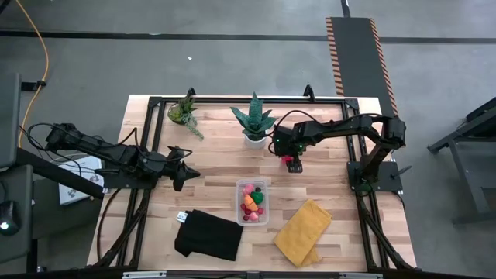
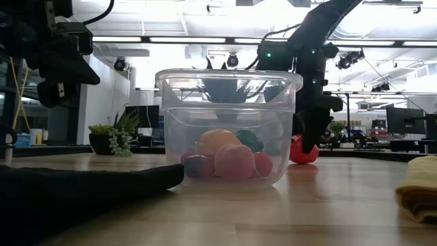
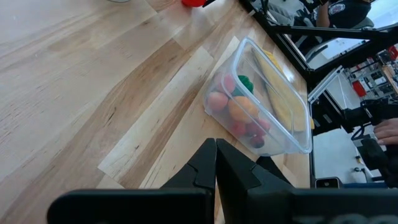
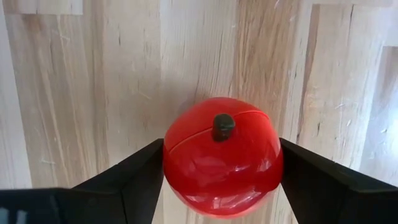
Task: Pick and placing Produce into tupperware
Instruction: Put the apple into the transparent container
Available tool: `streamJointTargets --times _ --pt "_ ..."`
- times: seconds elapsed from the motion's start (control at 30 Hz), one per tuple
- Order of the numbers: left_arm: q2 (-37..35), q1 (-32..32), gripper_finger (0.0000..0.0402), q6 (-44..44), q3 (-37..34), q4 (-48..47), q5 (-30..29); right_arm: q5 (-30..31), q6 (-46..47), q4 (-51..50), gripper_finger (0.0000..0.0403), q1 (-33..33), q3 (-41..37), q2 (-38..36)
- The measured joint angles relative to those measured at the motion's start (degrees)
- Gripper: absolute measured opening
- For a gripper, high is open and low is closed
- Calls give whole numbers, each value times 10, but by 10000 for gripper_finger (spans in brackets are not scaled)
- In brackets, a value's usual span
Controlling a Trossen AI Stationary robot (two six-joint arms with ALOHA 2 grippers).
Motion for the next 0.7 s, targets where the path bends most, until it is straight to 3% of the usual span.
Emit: streamJointTargets --times 0.7 --pt "0 0 1 0 0 0 0 10 -1 -11 273 0 5 0"
